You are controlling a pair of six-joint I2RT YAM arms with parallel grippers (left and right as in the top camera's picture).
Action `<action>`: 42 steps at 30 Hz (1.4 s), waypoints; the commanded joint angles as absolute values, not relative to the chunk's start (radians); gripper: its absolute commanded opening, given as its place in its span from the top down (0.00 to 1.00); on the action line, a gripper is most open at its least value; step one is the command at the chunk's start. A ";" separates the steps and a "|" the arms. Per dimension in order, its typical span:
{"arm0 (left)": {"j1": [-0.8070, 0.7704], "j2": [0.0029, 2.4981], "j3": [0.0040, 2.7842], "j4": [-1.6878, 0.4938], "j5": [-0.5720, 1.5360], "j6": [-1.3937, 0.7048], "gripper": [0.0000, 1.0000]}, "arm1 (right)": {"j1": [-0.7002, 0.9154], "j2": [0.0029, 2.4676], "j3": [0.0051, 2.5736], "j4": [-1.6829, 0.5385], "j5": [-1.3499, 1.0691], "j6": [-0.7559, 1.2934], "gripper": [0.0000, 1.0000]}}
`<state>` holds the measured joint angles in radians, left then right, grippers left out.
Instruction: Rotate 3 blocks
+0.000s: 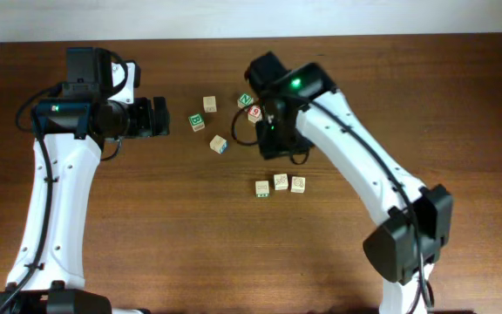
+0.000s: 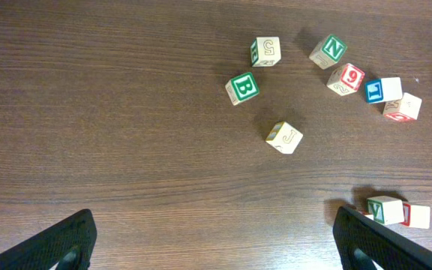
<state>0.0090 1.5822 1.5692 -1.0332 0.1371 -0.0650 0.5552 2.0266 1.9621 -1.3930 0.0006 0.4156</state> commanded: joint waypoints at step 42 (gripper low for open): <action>0.009 1.589 1.591 -1.034 0.130 -0.071 0.01 | 0.300 2.003 1.586 -1.049 -0.199 0.318 0.87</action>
<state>0.0090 1.5826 1.5692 -1.0332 0.1371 -0.0650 0.2886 2.0071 1.6371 -1.0534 -0.2005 0.3508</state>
